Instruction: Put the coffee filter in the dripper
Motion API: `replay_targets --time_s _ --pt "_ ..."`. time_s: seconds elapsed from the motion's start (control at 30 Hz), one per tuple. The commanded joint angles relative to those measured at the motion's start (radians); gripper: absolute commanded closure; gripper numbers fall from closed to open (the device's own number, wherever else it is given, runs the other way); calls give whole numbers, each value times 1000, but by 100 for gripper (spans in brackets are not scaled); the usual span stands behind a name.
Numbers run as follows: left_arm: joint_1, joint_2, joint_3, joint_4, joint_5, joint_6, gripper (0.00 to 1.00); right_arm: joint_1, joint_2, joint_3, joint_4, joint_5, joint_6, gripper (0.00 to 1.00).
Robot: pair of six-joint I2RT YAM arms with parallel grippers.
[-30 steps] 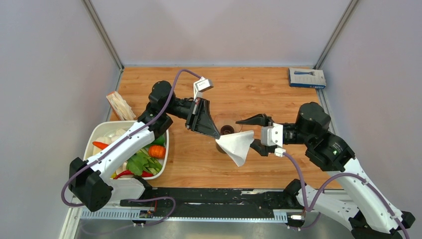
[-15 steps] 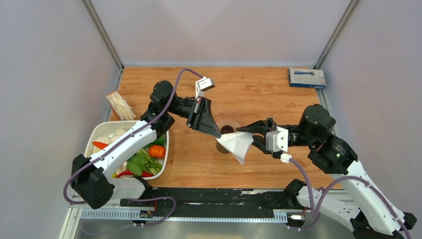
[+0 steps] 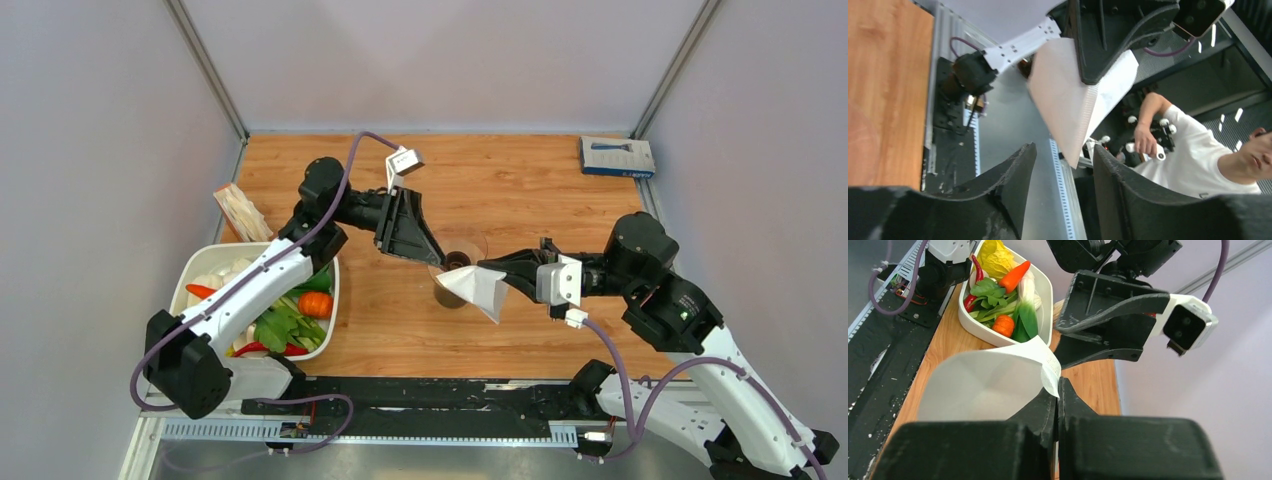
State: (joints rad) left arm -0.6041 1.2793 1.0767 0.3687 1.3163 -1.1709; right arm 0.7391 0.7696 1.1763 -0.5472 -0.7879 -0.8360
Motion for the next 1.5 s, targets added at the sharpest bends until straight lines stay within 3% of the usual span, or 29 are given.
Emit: replay_targets --time_s 0.0,0.03,0.1,0.13,0.2,0.23,0.37,0.6,0.83,1.33,1.47 --pt "95 -56 54 40 -29 110 42 6 7 30 0 28 96 100" --pt "117 -66 68 1 -23 167 41 6 10 32 2 33 131 100" --pt "127 -99 168 -368 -53 545 40 6 19 35 15 41 206 100" --pt "122 -116 250 -673 -112 853 34 6 21 35 23 45 246 100" --pt "95 -143 321 -945 -224 1198 31 6 24 30 35 51 308 100" --pt "75 -153 335 -1003 -258 1335 31 6 25 27 39 51 329 100" --pt "-40 -152 419 -1224 -453 1561 30 6 36 21 57 60 384 100" --pt "-200 -121 476 -1344 -601 1660 28 5 54 27 75 74 428 100" --pt "-278 -95 457 -1280 -708 1603 27 6 61 25 104 65 454 100" --pt "-350 -107 417 -1161 -770 1585 26 5 94 31 131 60 495 100" --pt "-351 -120 405 -1148 -762 1589 37 6 93 28 134 53 491 100"
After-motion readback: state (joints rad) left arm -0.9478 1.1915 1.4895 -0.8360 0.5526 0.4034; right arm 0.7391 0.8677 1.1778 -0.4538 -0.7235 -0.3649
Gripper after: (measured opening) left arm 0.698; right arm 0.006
